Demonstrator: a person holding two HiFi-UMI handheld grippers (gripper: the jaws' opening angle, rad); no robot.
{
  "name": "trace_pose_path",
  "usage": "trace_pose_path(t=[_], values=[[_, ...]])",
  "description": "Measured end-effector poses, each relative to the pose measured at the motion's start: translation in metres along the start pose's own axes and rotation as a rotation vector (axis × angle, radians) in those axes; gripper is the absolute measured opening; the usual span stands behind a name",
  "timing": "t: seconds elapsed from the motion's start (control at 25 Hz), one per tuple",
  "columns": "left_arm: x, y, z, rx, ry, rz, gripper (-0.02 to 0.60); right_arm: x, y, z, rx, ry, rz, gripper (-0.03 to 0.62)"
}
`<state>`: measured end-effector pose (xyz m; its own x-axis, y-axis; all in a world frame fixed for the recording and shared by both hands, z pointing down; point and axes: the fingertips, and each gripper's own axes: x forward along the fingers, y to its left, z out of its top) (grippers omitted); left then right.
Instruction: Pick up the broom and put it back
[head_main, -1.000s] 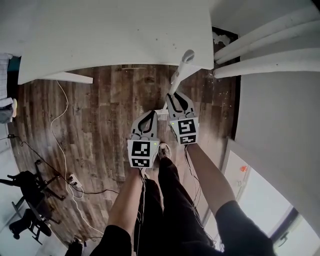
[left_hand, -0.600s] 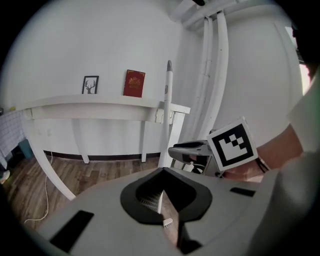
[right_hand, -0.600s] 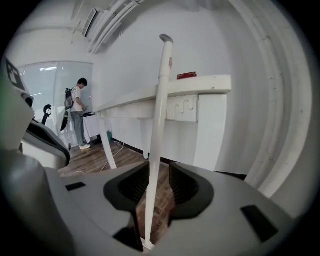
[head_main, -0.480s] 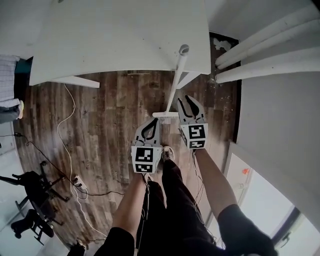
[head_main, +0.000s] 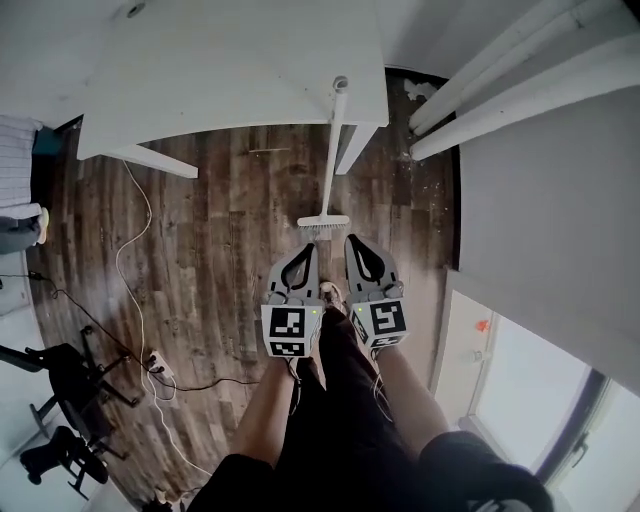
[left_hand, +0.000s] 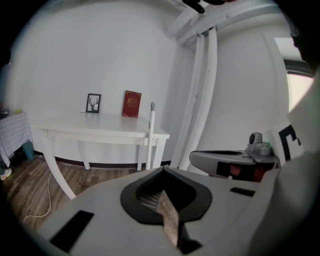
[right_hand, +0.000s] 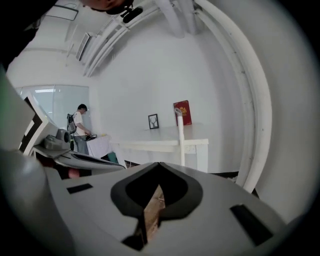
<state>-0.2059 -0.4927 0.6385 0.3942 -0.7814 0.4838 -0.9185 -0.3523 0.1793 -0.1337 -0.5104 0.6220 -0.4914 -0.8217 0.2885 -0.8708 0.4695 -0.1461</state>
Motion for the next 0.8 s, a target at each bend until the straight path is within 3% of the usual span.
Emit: trace_pose_path(t=[0.12, 0.28, 0.56, 0.8], values=[[-0.045, -0.015, 0.003, -0.014, -0.016, -0.03, 0.0, -0.032, 0.038, 0.015, -0.028, -0.002, 0.02, 0.021], [-0.11, -0.019, 0.014, -0.033, -0.06, -0.015, 0.0, -0.07, 0.082, 0.039, -0.045, -0.027, 0.033, 0.021], [-0.226, -0.031, 0.023, -0.001, -0.149, -0.016, 0.0, -0.151, 0.158, 0.08, -0.088, -0.124, -0.009, 0.021], [-0.289, -0.068, 0.033, 0.049, -0.199, -0.051, 0.0, -0.22, 0.19, 0.107, -0.126, -0.148, -0.046, 0.021]])
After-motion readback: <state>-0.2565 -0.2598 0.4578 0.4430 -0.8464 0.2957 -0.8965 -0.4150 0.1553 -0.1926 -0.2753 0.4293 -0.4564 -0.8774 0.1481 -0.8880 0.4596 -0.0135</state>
